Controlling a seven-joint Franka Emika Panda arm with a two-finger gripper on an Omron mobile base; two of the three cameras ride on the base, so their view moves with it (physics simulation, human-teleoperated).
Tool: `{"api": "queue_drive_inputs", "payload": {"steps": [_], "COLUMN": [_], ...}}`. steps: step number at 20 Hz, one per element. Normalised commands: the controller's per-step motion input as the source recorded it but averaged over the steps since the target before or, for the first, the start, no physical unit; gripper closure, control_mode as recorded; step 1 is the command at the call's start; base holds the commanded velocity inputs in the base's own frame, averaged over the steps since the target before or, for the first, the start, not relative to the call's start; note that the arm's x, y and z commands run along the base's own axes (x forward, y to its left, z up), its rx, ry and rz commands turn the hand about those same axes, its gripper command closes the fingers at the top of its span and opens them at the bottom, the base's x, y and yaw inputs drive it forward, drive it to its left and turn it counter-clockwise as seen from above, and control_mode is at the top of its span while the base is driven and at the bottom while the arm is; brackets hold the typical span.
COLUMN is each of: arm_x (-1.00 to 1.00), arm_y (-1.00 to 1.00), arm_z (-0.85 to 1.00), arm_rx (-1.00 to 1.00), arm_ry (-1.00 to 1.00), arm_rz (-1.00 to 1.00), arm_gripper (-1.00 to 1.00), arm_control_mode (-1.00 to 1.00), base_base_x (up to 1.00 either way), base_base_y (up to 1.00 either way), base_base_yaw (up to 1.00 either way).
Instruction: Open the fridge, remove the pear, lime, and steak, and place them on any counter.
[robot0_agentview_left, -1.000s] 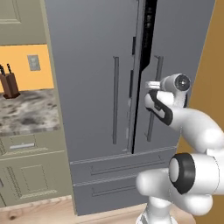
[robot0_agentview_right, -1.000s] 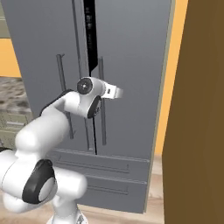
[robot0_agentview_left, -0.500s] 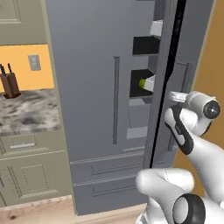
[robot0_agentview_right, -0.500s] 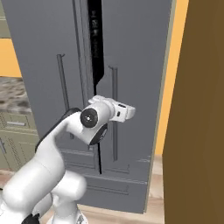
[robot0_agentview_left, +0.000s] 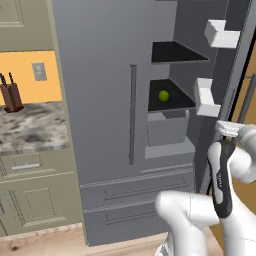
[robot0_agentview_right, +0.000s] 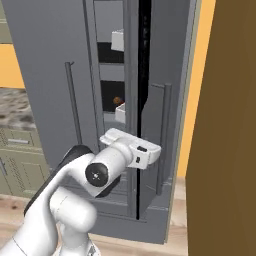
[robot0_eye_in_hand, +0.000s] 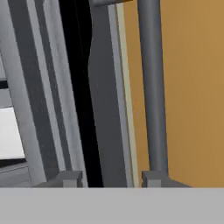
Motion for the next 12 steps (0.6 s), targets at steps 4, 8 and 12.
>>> {"api": "queue_drive_inputs", "payload": {"steps": [4, 8, 12], "arm_x": [-0.98, -0.23, 0.51], "arm_y": [0.94, 0.97, 0.64], "arm_z": [0.27, 0.56, 0.48], "arm_rx": [-0.11, -0.1, -0.09], "arm_ry": [-0.05, 0.01, 0.2], "arm_rz": [0.04, 0.02, 0.0], "arm_gripper": [-1.0, -1.0, -1.0], "arm_control_mode": [-1.0, -1.0, -1.0], "base_base_x": [0.0, 0.0, 0.0], "base_base_y": [0.0, 0.0, 0.0], "base_base_yaw": [0.0, 0.0, 0.0]}}
